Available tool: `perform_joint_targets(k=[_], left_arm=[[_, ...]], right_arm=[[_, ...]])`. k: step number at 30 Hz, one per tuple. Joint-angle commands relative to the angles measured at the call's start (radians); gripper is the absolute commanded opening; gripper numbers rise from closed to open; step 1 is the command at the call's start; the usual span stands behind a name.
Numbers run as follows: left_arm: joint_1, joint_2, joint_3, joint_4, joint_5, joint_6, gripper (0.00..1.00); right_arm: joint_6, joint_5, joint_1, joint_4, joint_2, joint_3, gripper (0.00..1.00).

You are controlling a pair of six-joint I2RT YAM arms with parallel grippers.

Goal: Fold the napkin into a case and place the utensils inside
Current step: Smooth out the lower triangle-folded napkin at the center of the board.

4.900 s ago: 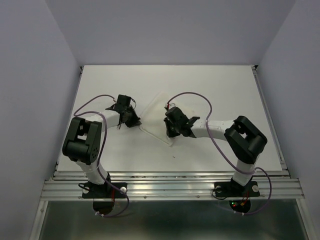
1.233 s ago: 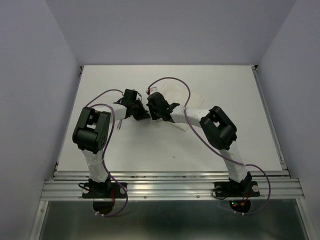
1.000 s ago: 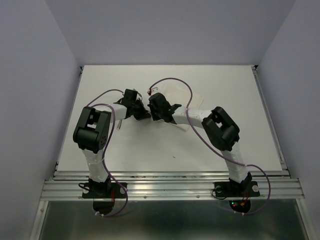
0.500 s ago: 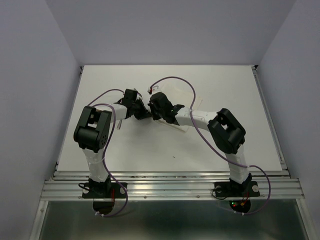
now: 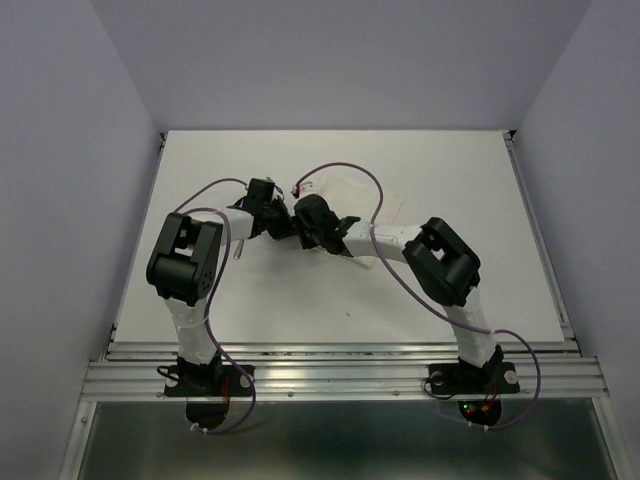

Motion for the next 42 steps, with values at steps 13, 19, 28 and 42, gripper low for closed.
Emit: perform_joint_targets(k=[13, 19, 28, 42], left_arm=[[0.037, -0.32, -0.142, -0.221, -0.143, 0.043, 0.0], [0.038, -0.279, -0.089, -0.201, -0.112, 0.04, 0.0], [0.037, -0.207, -0.023, -0.157, -0.046, 0.06, 0.0], [0.017, -0.093, 0.056, -0.141, 0.005, 0.105, 0.0]], right_arm=[[0.051, -0.085, 0.011, 0.036, 0.061, -0.023, 0.01], [0.035, -0.087, 0.011, 0.069, -0.041, -0.049, 0.39], [0.037, -0.004, -0.018, 0.098, -0.289, -0.212, 0.5], [0.101, -0.041, -0.078, 0.052, -0.282, -0.333, 0.42]])
